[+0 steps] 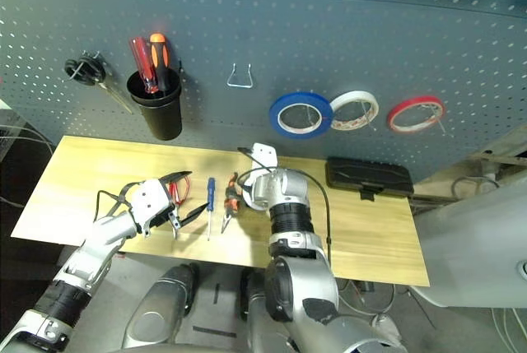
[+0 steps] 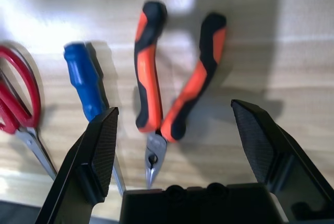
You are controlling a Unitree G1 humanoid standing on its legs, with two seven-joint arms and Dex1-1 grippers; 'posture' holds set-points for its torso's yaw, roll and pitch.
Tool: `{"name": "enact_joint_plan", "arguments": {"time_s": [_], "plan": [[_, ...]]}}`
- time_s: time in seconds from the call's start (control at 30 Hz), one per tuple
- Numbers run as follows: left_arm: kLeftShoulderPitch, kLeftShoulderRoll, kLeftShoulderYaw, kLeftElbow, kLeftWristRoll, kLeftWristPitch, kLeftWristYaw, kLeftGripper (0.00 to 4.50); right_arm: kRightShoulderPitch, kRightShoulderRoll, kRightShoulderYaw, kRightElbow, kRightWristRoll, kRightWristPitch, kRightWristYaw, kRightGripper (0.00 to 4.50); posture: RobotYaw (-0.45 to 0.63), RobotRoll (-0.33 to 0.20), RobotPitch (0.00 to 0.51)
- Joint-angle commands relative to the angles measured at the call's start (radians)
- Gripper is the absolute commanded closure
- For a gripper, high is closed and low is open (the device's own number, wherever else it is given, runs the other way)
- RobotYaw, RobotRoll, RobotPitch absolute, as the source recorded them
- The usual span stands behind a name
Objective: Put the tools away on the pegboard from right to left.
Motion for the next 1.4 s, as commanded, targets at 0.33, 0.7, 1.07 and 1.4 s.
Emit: {"name": "enact_joint_plan", "arguments": {"time_s": [0.33,0.7,1.07,1.4], "plan": [[0.024,-0.003,-0.008,0.004,0.010,-0.008,0.004,0.00,-0.077,0.083,-0.058,0.167,0.064,-0.107,-0.098,0.04,0.23,0.000,0.246],[0.036,-0.007,-0.010,-0.002,0.013,-0.010,0.011,0.00,-0.118,0.085,-0.040,0.288,0.088,-0.204,-0.103,0.04,0.25,0.000,0.250],[0.055,-0.007,-0.010,-0.016,0.016,-0.007,0.025,0.00,-0.141,0.080,-0.035,0.412,0.081,-0.272,-0.112,0.04,0.27,0.000,0.253],[0.057,-0.008,-0.012,-0.017,0.019,-0.004,0.030,0.00,-0.152,0.063,-0.039,0.475,0.080,-0.301,-0.119,0.97,0.26,0.000,0.252]]}}
